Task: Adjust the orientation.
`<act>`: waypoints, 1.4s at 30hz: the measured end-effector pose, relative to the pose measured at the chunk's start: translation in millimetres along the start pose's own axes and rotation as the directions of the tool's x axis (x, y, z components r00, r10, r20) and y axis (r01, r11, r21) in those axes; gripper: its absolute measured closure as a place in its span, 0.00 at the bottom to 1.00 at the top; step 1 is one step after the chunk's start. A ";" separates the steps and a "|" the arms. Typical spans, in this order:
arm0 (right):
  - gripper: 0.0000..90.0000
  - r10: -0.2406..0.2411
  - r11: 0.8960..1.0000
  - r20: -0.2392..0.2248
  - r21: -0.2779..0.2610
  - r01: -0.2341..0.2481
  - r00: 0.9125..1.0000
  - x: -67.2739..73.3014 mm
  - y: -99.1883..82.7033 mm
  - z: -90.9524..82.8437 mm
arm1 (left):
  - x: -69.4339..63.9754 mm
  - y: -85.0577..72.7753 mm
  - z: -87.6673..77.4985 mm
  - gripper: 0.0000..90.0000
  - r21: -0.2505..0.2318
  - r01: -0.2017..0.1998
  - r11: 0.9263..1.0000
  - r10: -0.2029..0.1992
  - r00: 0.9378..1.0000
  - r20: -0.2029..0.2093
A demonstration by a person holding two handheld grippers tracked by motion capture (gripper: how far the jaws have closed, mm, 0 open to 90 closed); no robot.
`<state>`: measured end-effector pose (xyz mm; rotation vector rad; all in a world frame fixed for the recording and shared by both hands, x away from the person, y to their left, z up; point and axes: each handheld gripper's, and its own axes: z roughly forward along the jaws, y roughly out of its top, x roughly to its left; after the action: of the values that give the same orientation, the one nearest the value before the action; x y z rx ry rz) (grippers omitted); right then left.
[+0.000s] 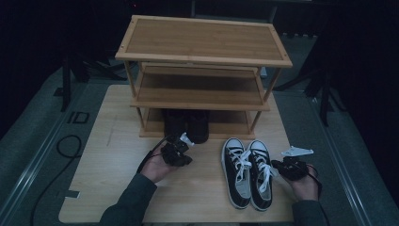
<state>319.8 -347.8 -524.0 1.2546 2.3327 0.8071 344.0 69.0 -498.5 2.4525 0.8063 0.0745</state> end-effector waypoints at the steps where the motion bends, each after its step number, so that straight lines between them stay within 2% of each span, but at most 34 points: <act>1: 0.99 0.000 1.000 0.000 0.000 0.000 1.000 0.0 0.0 0.0 | 0.5 -1.1 -1.2 0.99 -0.008 0.010 1.000 -0.010 1.000 -0.004; 4: 0.99 0.003 1.000 0.004 -0.001 -0.003 1.000 -1.9 0.7 0.1 | 4.6 -4.1 -6.1 0.99 -0.005 0.006 1.000 -0.006 1.000 -0.007; 12: 0.99 0.016 0.999 0.010 0.029 -0.016 1.000 -11.0 3.3 9.3 | 14.4 -15.1 -13.4 0.98 -0.013 0.036 0.999 -0.036 0.999 -0.020; 16: 1.00 0.021 0.999 0.001 0.045 -0.021 1.000 -12.4 3.5 15.1 | 17.1 -18.9 -13.9 0.98 -0.018 0.054 0.998 -0.054 0.998 -0.019; 23: 1.00 0.029 0.998 -0.010 0.051 -0.028 1.000 -14.9 5.9 18.3 | 21.2 -24.8 -13.7 0.98 -0.001 0.053 0.999 -0.053 0.998 -0.022; 26: 1.00 0.030 0.998 -0.011 0.050 -0.030 0.999 -14.8 8.4 20.4 | 21.3 -26.5 -12.4 0.98 -0.007 0.066 0.998 -0.066 0.998 -0.021; 30: 1.00 -0.015 0.998 -0.014 0.069 0.016 1.000 -12.6 27.4 33.0 | 23.4 -29.7 -12.3 0.98 -0.007 0.075 0.997 -0.076 0.997 -0.019; 32: 1.00 -0.024 0.997 -0.018 0.072 0.026 1.000 -12.1 30.6 34.8 | 24.2 -30.3 -12.5 0.98 -0.005 0.077 0.997 -0.077 0.997 -0.021; 33: 1.00 -0.050 0.995 -0.026 0.082 0.052 0.998 -9.6 40.0 39.2 | 24.9 -31.1 -12.5 0.98 -0.007 0.082 0.997 -0.082 0.996 -0.021; 36: 1.00 -0.080 0.992 -0.035 0.092 0.083 0.996 -5.4 50.1 44.0 | 25.3 -32.0 -12.4 0.98 -0.008 0.086 0.996 -0.086 0.996 -0.020; 42: 1.00 -0.111 0.988 -0.040 0.101 0.114 0.993 2.7 62.5 50.6 | 25.8 -32.9 -11.9 0.98 0.001 0.077 0.997 -0.077 0.997 -0.018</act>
<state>386.3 -302.4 -523.0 1.1458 2.4759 0.6847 345.0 111.3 -508.5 2.4223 0.9084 0.0678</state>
